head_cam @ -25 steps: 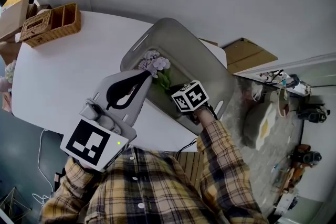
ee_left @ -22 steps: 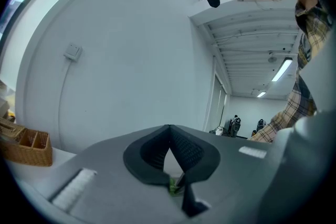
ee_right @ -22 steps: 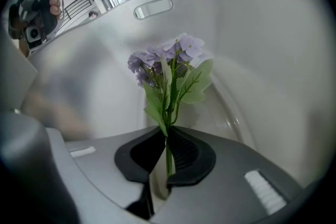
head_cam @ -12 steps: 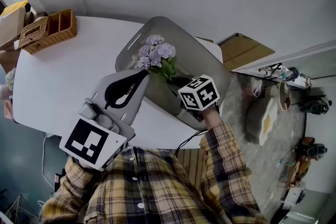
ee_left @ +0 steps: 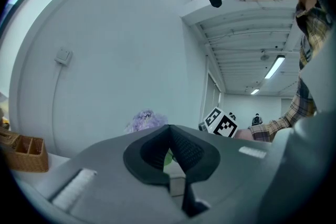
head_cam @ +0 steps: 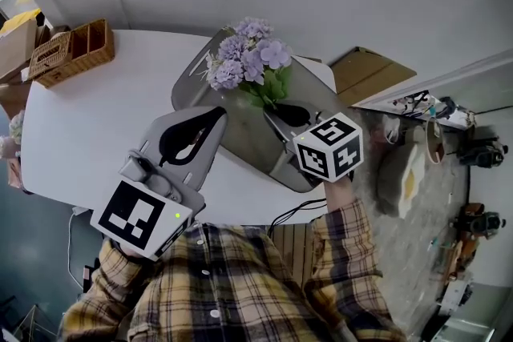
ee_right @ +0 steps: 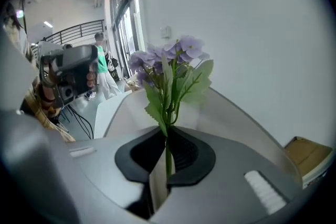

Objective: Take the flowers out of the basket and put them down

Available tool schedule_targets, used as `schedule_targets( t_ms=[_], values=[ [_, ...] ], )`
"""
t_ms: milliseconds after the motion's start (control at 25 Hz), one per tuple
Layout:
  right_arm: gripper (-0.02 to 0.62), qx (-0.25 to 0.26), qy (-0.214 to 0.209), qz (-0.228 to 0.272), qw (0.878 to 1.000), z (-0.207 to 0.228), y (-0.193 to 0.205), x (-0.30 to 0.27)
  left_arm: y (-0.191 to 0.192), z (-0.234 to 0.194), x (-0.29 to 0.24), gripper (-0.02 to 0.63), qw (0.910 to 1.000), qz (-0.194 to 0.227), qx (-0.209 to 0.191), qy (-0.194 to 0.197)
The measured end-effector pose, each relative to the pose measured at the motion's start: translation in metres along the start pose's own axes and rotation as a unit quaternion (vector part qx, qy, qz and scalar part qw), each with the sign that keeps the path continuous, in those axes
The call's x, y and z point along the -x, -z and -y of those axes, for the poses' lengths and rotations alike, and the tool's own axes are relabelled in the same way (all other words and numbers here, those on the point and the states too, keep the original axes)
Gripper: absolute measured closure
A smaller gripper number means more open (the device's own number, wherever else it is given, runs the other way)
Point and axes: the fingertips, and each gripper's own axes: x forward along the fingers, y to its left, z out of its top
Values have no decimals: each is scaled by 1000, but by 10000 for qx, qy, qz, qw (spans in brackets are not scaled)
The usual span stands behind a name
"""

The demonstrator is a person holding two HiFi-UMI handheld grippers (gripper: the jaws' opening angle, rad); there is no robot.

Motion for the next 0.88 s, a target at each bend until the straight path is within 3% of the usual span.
schedule_targets(
  t_ms=[440,880],
  values=[
    [568,200,28,1218,9923,-42,-58,67,-2,12,4,597,10000,3,-64,29],
    [568,292,-46,1752,9841,-81,-69,104,0,27,11,597,9999,4,-82,-58]
  ],
)
